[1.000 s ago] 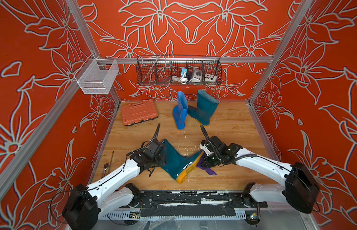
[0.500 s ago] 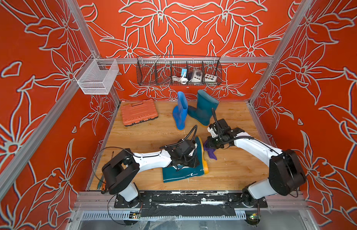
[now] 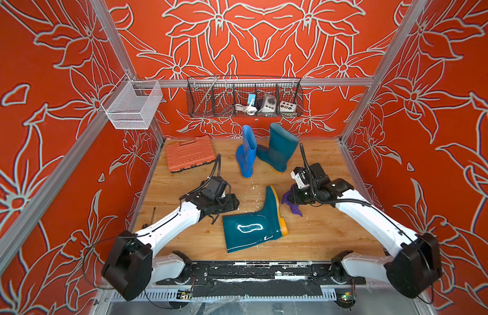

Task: Wipe the rubber boots with a cloth
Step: Wipe the dirt off the rubber boot.

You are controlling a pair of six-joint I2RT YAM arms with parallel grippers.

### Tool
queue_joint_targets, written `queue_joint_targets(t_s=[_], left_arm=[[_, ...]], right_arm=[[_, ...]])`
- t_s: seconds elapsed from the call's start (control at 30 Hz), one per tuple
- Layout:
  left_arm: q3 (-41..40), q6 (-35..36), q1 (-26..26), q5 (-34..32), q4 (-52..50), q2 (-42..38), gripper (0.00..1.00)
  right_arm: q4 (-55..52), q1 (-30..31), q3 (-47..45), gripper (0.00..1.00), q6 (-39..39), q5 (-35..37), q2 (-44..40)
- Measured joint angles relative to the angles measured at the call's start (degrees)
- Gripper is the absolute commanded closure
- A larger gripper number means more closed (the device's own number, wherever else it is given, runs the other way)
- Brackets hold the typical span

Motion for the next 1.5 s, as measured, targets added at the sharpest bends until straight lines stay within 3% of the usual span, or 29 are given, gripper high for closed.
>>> queue_joint_targets(t_s=[0.1,0.2,0.37,0.67,0.93,1.1,1.2,1.33,1.5], left_arm=[[-3.0,1.3,4.2,3.5,-3.5,-0.6,0.31],[-7.8,0.7,6.9,10.7,-1.4,0.1,0.39],[-14.9,-4.1,7.1,23.3,9.5,0.1,0.61],[-15.4,-6.9,7.2,29.7,18.8,-0.8,1.00],[-17.4,-8.9,6.4,29.8,21.4,0.6,1.00],[-18.5,-10.3,5.0,28.8,22.8,0.6,1.00],[-19.0,-11.1,3.3,28.3,23.9,0.7,1.00],[-18.9,-11.8,2.0,27.6,25.0,2.6,1.00],[-18.5,-12.3,1.7,26.8,24.7,3.5,1.00]], right_arm=[[-1.4,6.8,3.6,1.00,0.6,2.8,1.8],[-0.8,13.7,8.9,1.00,0.9,3.5,7.5],[0.9,21.8,15.8,1.00,0.5,3.3,19.0],[1.6,29.6,23.9,1.00,-2.5,-1.2,34.0],[2.2,29.5,23.1,1.00,-3.8,-3.7,37.8],[1.5,19.8,8.9,1.00,-3.6,-2.4,30.4],[-0.4,15.2,6.4,1.00,-3.6,-1.7,26.4],[-0.9,17.9,11.5,1.00,-3.1,-1.2,27.8],[-1.2,28.0,31.1,1.00,-3.3,-1.1,40.6]])
